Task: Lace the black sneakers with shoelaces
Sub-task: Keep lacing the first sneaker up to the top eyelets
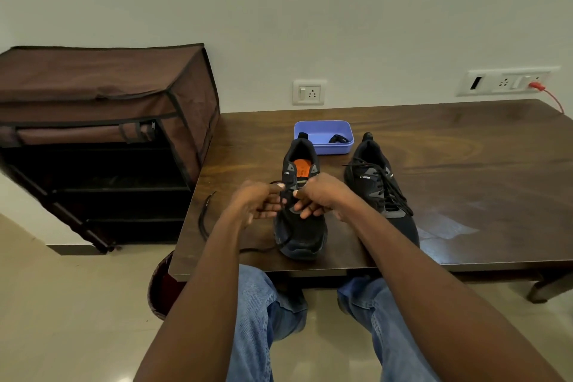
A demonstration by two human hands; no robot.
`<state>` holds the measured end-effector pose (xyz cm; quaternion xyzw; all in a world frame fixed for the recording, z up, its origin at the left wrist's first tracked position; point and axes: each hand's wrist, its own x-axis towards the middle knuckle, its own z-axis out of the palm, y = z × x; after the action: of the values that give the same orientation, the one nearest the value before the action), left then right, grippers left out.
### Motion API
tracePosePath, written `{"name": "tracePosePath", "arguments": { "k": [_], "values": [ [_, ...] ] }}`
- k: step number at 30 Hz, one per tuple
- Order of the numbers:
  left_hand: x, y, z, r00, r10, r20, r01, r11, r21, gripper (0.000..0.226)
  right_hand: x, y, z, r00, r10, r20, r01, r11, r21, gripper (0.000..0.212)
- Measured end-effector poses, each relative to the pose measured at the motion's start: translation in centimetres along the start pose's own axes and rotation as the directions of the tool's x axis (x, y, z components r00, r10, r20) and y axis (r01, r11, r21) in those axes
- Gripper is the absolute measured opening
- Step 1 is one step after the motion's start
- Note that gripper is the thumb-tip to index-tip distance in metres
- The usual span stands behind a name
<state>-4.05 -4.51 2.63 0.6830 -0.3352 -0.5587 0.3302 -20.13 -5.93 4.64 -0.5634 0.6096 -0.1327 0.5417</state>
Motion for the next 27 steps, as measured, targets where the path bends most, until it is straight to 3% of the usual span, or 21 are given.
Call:
{"name": "tracePosePath", "arguments": {
  "k": [2, 5, 7, 10, 14, 17, 19, 21, 24, 26, 27],
  "values": [
    [-0.4, 0.3, 0.1, 0.996, 0.042, 0.075, -0.038, 0.998, -0.05, 0.01, 0.0, 0.0, -0.1, 0.998, -0.03, 0.046, 0.029, 0.999, 0.025, 0.015],
    [-0.3, 0.5, 0.0, 0.993, 0.1, 0.068, -0.083, 0.973, -0.215, 0.006, 0.2, 0.0, 0.2, 0.989, -0.047, 0.137, 0.02, 0.981, 0.193, 0.017],
    [-0.1, 0.6, -0.2, 0.992, 0.12, 0.04, -0.103, 0.952, -0.287, 0.007, 0.3, 0.1, 0.2, 0.979, -0.054, 0.199, -0.004, 0.96, 0.28, 0.018],
    [0.3, 0.4, -0.3, 0.995, 0.082, -0.053, -0.093, 0.961, -0.262, 0.006, -0.2, 0.0, -0.7, 0.963, -0.115, 0.245, -0.021, 0.871, 0.491, 0.011],
    [0.7, 0.1, -0.2, 0.977, 0.041, -0.21, -0.077, 0.983, -0.165, 0.007, -1.1, -0.6, -2.1, 0.965, -0.262, -0.002, 0.163, 0.594, 0.788, 0.008],
    [0.4, 0.1, -0.1, 0.971, 0.052, -0.233, -0.066, 0.997, -0.051, 0.005, -1.0, -0.5, -3.0, 0.962, -0.224, -0.155, 0.243, 0.448, 0.861, 0.01],
    [0.0, 0.4, 0.0, 0.993, 0.008, -0.115, -0.027, 0.986, -0.166, 0.006, -1.0, -0.2, -3.2, 0.973, -0.188, -0.136, 0.216, 0.518, 0.828, 0.003],
    [-0.4, 0.7, 0.1, 1.0, 0.005, -0.01, -0.008, 0.943, -0.332, 0.006, -1.2, 0.0, -2.8, 0.989, -0.15, -0.016, 0.113, 0.664, 0.739, 0.011],
    [-0.3, 0.9, 0.0, 0.999, 0.039, 0.012, -0.028, 0.875, -0.483, 0.002, -1.5, 0.0, -1.9, 0.981, -0.098, 0.169, -0.021, 0.81, 0.587, 0.01],
    [0.1, 0.5, 0.0, 0.994, 0.028, -0.104, -0.062, 0.935, -0.349, 0.006, -1.4, -0.2, -1.7, 0.985, -0.061, 0.16, -0.03, 0.857, 0.515, 0.008],
    [0.2, 0.1, 0.1, 0.978, 0.045, -0.204, -0.08, 0.982, -0.168, 0.009, -1.2, -0.2, -1.7, 0.994, -0.044, 0.099, -0.007, 0.886, 0.463, 0.013]
  ]
}}
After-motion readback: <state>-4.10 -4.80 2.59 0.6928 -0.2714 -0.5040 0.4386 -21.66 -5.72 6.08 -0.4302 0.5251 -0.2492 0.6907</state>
